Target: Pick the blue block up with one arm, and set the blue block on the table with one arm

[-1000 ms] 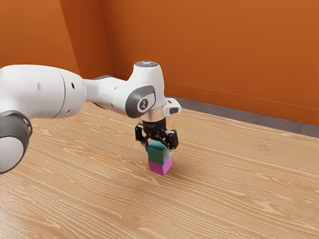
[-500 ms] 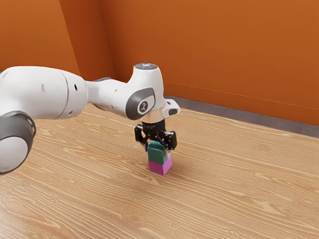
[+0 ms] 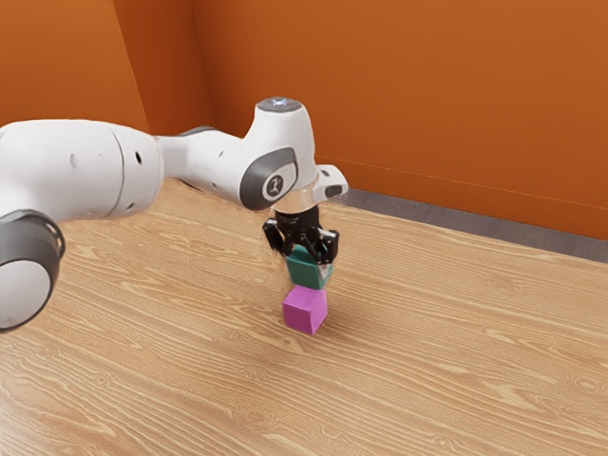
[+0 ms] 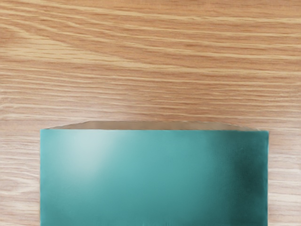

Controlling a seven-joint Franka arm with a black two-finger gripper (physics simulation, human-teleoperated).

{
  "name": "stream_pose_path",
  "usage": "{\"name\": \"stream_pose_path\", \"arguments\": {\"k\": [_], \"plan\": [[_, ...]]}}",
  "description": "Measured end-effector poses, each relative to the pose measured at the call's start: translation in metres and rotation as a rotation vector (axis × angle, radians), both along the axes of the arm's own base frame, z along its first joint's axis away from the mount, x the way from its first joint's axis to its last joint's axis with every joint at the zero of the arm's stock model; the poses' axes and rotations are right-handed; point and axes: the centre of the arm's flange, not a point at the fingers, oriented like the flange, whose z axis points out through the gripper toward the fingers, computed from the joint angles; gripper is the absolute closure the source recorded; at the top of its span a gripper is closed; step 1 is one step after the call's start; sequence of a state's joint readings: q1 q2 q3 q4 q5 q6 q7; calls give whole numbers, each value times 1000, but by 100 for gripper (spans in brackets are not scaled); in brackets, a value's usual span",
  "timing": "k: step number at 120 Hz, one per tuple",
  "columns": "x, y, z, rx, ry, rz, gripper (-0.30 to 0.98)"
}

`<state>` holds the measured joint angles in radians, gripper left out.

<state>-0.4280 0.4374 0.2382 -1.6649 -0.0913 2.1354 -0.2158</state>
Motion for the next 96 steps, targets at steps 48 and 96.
{"name": "stream_pose_path", "arguments": {"k": [48, 96], "plan": [[75, 19, -14, 74, -89, -33, 44], [74, 18, -8, 37, -85, -69, 9]]}}
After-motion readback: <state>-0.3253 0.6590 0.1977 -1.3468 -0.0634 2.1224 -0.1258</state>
